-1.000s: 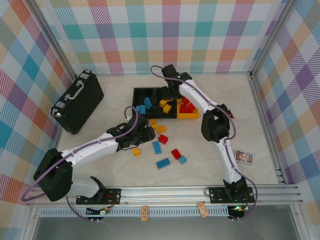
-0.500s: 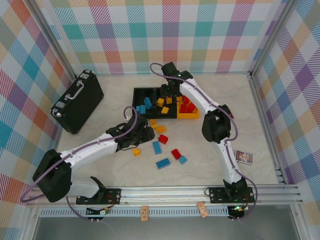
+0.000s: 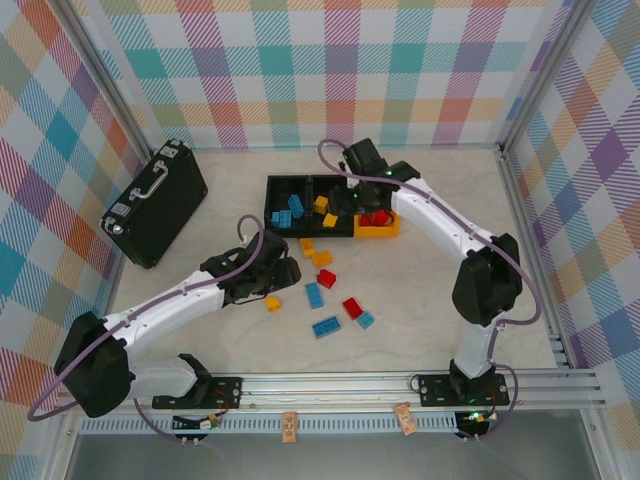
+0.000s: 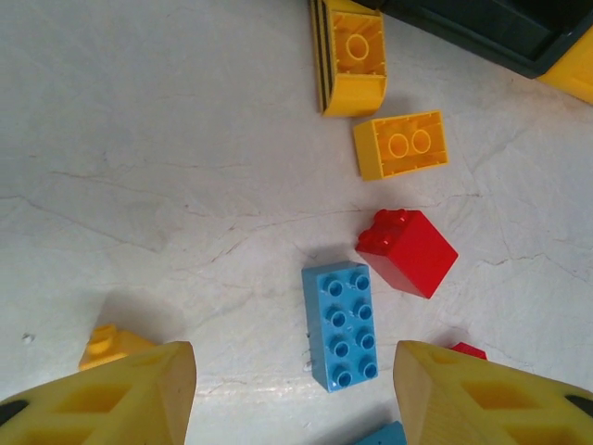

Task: Sort the legos into containers by color
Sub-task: Pick up the lego from the middle-left of the table.

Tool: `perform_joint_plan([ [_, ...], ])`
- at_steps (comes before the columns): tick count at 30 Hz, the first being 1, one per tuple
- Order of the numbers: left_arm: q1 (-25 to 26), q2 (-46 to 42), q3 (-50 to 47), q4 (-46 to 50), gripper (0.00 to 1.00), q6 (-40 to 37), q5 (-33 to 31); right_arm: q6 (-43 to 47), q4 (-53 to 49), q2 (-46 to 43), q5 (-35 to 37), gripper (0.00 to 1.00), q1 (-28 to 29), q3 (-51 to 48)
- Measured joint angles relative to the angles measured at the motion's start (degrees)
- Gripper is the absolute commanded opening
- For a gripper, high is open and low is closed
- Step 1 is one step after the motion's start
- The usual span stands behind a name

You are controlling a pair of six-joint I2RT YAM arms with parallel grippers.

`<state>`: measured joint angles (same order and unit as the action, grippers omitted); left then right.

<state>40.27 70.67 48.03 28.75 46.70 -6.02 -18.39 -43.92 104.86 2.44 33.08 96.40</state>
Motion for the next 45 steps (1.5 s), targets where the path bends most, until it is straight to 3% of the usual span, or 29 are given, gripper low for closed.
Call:
perform_joint_plan([
  [12,0.0,-3.2,-3.8,6.6,0.6,3.7,-2.3,-4.6,1.9,-7.7,-4.9,0.59,2.0,-19.2],
  [25,0.0,8.0,-4.8,6.3,0.61,5.6,-2.7,-7.2,4.8,-13.6,-9.6,0.58,5.0,-28.7],
  [29,0.0,11.3,-4.8,5.0,0.56,6.1,-2.7,-8.0,5.4,-13.9,-10.3,0.57,5.8,-30.5],
  [39,0.0,13.4,-4.4,4.2,0.32,5.9,-3.5,-9.5,6.6,-14.0,-10.7,0.57,6.0,-32.1],
  [45,0.0,13.0,-2.3,5.2,0.31,5.1,-4.1,-9.7,7.1,-14.5,-11.3,0.57,6.0,-32.1],
])
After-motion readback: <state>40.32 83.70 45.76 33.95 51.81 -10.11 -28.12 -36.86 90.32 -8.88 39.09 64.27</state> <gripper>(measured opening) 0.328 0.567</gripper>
